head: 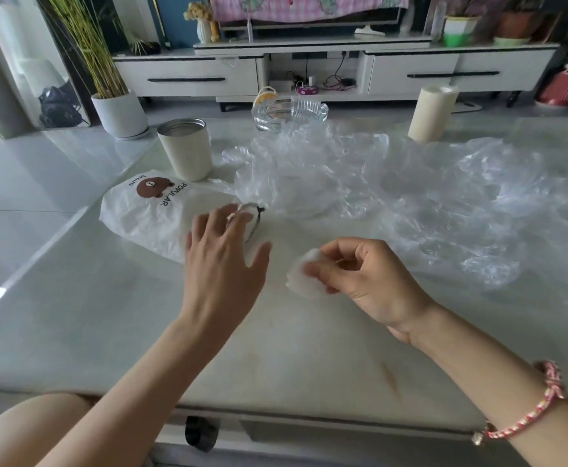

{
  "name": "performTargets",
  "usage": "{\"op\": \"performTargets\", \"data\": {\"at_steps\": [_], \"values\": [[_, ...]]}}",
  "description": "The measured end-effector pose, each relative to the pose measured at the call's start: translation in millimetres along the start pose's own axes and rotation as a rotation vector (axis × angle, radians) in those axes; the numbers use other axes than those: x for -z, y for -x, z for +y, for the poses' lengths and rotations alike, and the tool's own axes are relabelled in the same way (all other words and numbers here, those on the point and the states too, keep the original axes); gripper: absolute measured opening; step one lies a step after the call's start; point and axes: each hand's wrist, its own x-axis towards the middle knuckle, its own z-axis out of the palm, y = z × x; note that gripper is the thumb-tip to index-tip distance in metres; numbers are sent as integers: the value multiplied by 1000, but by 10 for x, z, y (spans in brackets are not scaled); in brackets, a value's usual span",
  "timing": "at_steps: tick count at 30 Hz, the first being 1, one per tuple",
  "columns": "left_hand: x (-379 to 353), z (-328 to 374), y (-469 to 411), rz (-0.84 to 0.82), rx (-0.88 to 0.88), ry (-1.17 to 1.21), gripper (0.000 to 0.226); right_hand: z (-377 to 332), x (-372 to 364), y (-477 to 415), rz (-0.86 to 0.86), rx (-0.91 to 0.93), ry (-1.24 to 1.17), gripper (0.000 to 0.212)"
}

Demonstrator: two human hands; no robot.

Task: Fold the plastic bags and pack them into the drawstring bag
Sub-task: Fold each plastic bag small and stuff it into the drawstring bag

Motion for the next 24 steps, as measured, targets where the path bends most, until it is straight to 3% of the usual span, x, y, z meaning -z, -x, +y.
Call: {"op": "performTargets", "data": {"at_steps": [4, 8, 12, 17, 19, 22, 24], "values": [[49, -51, -68, 15, 3, -89, 44, 3, 12, 4, -16, -14, -24, 8], [144, -329, -172, -215, 211, -222, 67, -9, 18, -1, -10, 23, 32, 13], [69, -485, -249, -409, 277, -271, 58, -15, -6, 6, 5, 94, 74, 16], [82, -306, -186, -238, 97, -86, 46, 20, -8, -6, 137, 205, 72, 28], [147, -174, -105, -193, 12, 70, 50, -2, -41, 7, 139, 318, 87, 27], [208, -7, 15, -227, -34, 278, 56, -20, -118, 47, 172, 639, 383, 8], [212, 90, 83, -275, -75, 356, 55, -2, -113, 59, 267, 791, 579, 12]]}}
